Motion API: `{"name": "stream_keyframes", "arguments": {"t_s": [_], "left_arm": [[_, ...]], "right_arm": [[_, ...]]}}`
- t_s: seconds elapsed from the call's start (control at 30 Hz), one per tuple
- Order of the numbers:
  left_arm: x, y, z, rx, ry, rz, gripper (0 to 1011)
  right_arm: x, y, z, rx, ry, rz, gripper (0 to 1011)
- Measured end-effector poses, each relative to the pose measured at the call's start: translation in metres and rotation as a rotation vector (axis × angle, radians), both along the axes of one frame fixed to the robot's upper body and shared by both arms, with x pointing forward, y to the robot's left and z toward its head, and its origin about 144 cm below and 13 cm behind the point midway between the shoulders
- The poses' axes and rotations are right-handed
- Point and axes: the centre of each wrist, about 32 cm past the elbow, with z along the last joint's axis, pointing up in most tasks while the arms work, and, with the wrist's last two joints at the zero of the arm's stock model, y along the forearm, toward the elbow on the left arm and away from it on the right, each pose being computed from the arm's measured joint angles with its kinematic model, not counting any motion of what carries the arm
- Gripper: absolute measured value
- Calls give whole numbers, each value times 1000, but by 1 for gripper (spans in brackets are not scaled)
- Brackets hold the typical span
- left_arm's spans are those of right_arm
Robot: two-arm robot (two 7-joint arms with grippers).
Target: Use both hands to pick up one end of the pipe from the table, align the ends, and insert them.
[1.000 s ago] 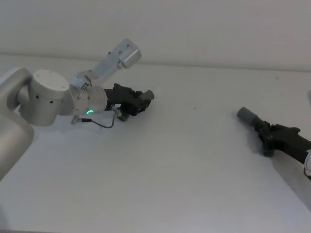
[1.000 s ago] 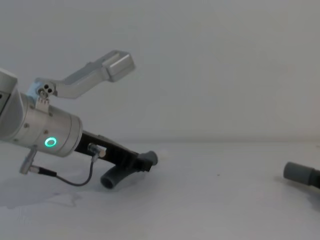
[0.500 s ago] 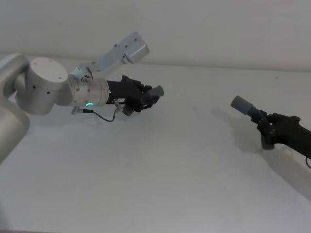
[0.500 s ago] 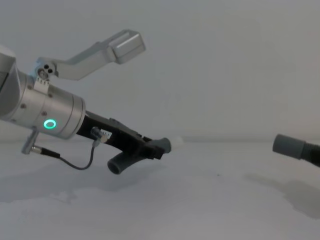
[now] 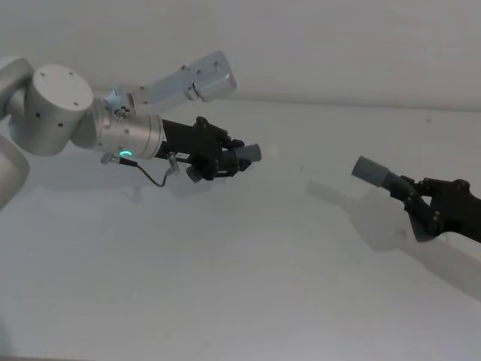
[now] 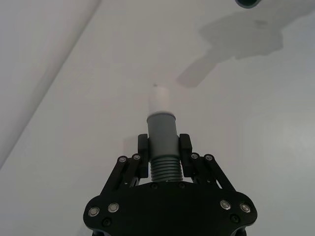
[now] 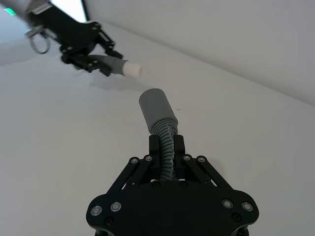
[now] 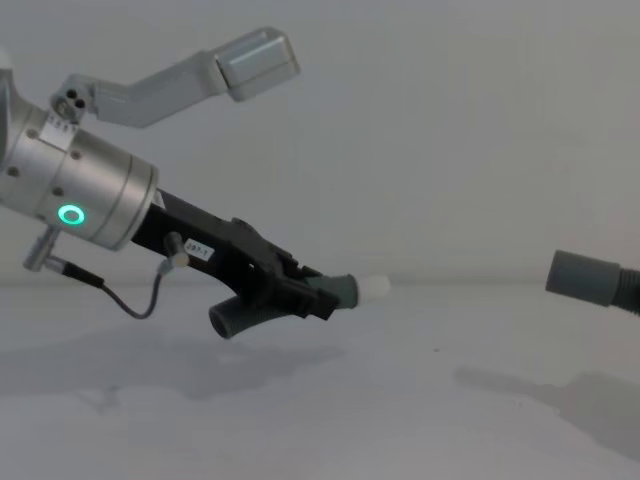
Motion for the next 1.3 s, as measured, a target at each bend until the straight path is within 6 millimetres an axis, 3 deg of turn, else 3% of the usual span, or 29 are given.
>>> {"name": "stream_keyframes", "arguments": {"t_s": [0.57,1.3], "left_arm": [[2,3,32,51,-23,-256,354],[0,-8,57,54,-47,-432,354]], "right_arm": [[3,-22,12,3,16,264,157],[0,-16,22,15,37,361,156]]}}
